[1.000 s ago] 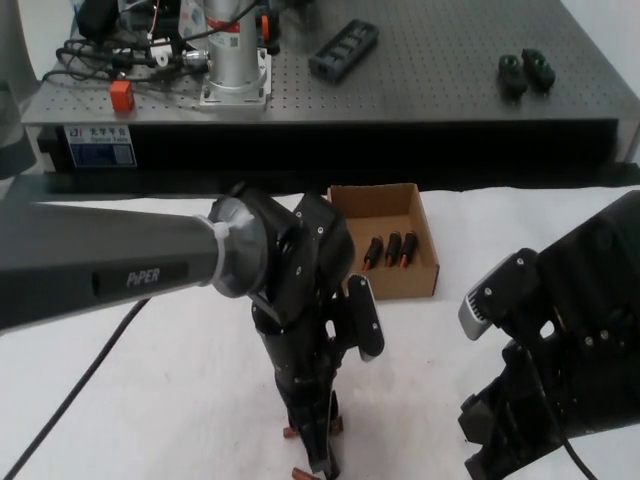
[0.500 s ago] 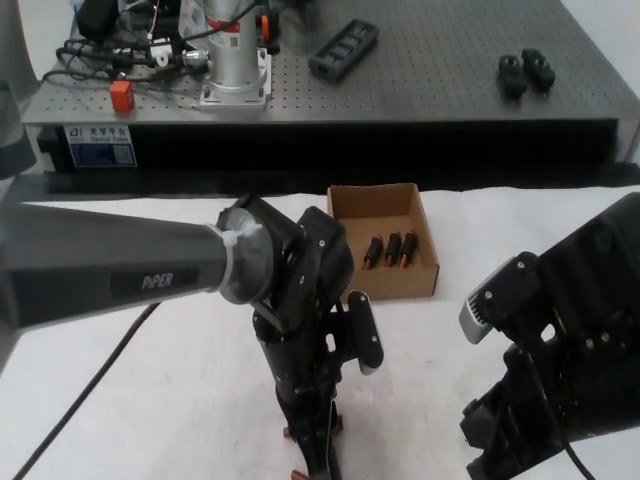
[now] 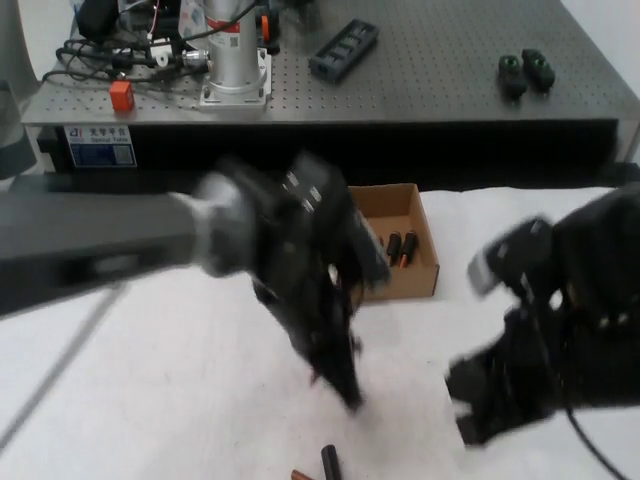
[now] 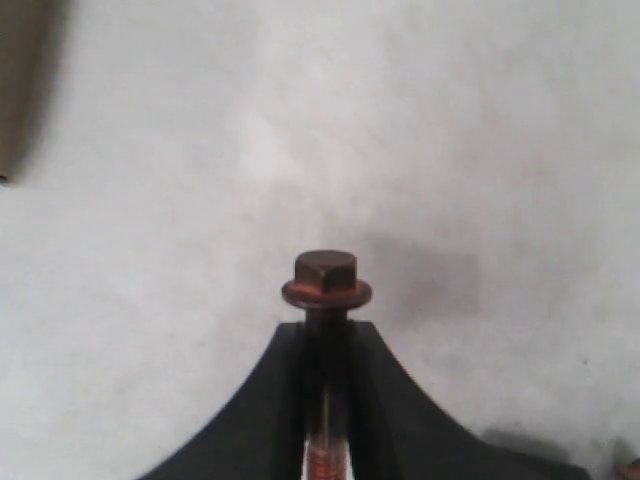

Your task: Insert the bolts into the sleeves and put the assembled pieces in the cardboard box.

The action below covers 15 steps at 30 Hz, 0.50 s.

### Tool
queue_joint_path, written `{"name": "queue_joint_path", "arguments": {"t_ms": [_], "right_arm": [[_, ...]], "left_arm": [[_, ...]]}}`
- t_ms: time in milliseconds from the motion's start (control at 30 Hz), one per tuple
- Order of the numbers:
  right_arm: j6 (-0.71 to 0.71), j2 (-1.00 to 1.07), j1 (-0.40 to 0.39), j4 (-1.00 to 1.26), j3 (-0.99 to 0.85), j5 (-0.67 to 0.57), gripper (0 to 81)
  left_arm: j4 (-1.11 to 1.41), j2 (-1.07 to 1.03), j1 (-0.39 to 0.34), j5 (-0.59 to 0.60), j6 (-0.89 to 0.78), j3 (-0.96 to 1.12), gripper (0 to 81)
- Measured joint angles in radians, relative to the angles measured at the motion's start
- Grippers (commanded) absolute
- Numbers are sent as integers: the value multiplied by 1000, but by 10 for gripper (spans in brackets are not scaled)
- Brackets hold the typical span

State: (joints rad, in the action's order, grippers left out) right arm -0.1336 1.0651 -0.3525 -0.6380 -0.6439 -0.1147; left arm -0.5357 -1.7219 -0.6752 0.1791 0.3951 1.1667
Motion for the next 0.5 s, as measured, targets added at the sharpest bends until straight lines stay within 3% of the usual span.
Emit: {"name": "queue_joint_path", "arguments": {"t_ms": [133, 167, 200, 233, 333, 500], "right_arm": [[109, -61, 0, 161, 9, -46, 34], [147, -77, 0, 226, 19, -67, 34], [194, -101, 0, 386, 49, -95, 34], [247, -101, 0, 386, 52, -122, 34], [418, -110, 0, 659, 121, -195, 34], [473, -132, 1, 702, 166, -260, 34]], "left_arm": [[234, 202, 14, 101, -195, -197, 7], [391, 285, 12, 135, -230, -304, 7], [391, 292, 12, 195, -308, -314, 7], [474, 323, 9, 201, -316, -357, 7], [618, 387, 8, 233, -421, -451, 7], [866, 492, 26, 184, -612, -547, 7]]}}
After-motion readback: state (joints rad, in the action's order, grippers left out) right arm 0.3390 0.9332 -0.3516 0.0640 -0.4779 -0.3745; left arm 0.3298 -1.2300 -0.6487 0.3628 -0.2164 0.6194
